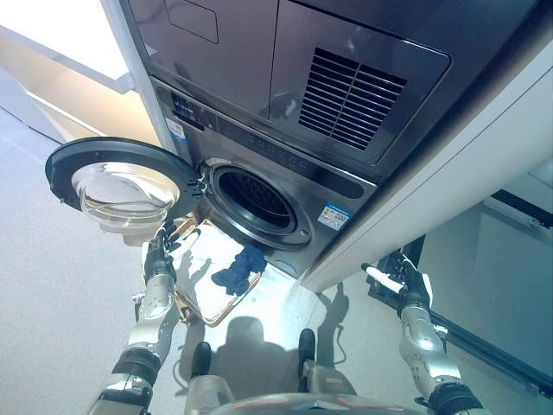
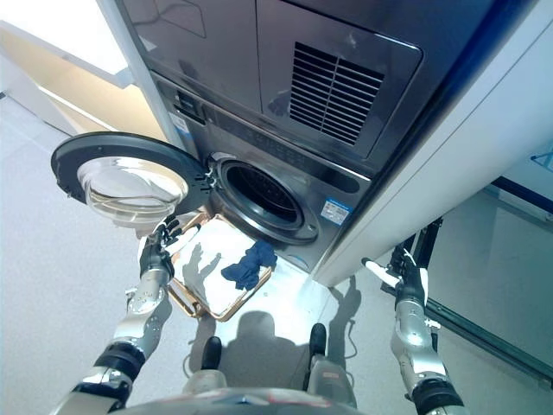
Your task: Put the clothes in the basket into the washing machine.
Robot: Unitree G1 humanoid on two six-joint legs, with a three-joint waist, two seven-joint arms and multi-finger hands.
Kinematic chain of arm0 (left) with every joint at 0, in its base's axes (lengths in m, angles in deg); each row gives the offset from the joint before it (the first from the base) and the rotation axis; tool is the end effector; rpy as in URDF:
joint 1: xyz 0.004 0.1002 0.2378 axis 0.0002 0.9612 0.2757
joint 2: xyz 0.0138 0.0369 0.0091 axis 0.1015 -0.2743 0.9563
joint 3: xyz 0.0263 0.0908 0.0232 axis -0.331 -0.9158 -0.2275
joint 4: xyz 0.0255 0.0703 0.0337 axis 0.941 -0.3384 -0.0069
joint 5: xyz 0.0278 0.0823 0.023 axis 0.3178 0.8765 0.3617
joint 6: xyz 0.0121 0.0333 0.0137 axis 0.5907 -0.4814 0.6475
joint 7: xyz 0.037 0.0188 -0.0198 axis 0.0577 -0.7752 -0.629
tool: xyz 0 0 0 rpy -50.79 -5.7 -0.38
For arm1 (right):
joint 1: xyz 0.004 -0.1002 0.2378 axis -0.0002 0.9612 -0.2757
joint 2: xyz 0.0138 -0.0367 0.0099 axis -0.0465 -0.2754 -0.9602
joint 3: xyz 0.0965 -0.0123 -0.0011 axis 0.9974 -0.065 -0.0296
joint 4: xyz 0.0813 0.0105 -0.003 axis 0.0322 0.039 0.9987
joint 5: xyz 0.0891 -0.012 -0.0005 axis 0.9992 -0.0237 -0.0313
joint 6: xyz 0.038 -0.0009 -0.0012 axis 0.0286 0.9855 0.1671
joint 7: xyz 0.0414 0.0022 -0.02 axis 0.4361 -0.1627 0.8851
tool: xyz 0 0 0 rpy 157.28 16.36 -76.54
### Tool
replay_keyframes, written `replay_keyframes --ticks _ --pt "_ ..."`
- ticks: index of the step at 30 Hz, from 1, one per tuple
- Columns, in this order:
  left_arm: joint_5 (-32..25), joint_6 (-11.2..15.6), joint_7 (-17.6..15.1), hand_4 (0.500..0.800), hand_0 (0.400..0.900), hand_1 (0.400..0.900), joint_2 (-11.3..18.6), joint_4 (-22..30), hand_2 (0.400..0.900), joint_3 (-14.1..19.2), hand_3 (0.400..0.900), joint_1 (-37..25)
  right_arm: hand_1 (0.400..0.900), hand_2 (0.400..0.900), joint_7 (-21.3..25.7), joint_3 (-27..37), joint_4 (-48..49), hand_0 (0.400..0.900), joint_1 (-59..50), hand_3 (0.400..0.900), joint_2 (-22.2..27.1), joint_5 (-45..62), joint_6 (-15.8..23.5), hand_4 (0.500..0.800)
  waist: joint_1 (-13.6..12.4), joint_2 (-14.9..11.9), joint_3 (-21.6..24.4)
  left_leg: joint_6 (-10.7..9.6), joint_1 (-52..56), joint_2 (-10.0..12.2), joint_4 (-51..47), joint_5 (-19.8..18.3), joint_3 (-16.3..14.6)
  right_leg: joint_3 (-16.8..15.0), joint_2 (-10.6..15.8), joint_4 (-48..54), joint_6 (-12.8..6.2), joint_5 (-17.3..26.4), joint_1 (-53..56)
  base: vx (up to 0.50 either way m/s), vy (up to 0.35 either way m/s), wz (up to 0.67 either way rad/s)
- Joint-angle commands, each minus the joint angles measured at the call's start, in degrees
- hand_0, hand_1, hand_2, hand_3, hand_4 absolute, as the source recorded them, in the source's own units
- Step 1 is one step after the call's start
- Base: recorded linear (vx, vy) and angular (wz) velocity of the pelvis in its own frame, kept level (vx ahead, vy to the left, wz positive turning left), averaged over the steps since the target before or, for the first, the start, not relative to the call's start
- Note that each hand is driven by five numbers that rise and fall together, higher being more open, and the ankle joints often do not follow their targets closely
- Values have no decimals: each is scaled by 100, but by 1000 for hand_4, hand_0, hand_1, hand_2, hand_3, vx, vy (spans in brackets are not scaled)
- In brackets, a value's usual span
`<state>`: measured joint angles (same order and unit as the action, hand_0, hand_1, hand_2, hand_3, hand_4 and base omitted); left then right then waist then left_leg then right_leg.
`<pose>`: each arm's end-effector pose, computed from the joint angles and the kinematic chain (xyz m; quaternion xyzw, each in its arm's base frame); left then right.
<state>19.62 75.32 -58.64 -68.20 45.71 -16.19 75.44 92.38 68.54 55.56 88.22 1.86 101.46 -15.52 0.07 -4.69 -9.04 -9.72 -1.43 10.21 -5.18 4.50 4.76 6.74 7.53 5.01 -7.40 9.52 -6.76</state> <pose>0.2007 0.2185 -0.0061 -0.0106 0.1320 0.2026 0.9703 0.1593 -0.2289 -0.0253 -0.0362 0.2092 -0.2033 0.9558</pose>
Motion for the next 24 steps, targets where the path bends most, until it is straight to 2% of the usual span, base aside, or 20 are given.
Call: replay_keyframes --ticks 1,7,12,17,24 --pt "125 569 9 800 900 900 272 216 900 176 900 -378 900 900 -223 31 675 900 -625 900 -88 -416 902 800 -206 -37 373 546 399 -341 55 -523 -235 -63 -88 -638 -144 -608 208 0 0 0" --pt "186 563 -57 800 900 900 282 169 900 205 900 -372 900 900 -219 23 694 900 -626 900 -83 -412 916 800 -196 -38 358 546 396 -344 60 -524 -253 -84 -93 -636 -142 -598 181 -2 1 -1" --pt "1068 280 -297 800 900 900 525 -89 900 73 900 -537 900 900 -208 -12 821 900 -718 900 16 -420 908 800 -144 -7 198 552 283 -350 91 -482 -258 -158 -85 -708 -148 -587 8 -40 3 -3" --pt "1392 179 -476 800 900 900 631 -464 900 -219 900 -1081 900 900 -129 -114 1151 900 -906 900 130 -445 931 800 -37 71 -223 585 -141 -398 201 -395 -291 -250 -64 -850 -151 -527 -431 -141 18 -7" --pt "1755 127 -806 800 900 900 586 -999 900 -713 900 -2076 900 900 26 -250 1761 900 -1247 900 346 -490 1134 800 134 178 -890 659 -1124 -515 507 -234 -306 -401 -40 -1147 -106 -330 -1422 -184 16 -5"
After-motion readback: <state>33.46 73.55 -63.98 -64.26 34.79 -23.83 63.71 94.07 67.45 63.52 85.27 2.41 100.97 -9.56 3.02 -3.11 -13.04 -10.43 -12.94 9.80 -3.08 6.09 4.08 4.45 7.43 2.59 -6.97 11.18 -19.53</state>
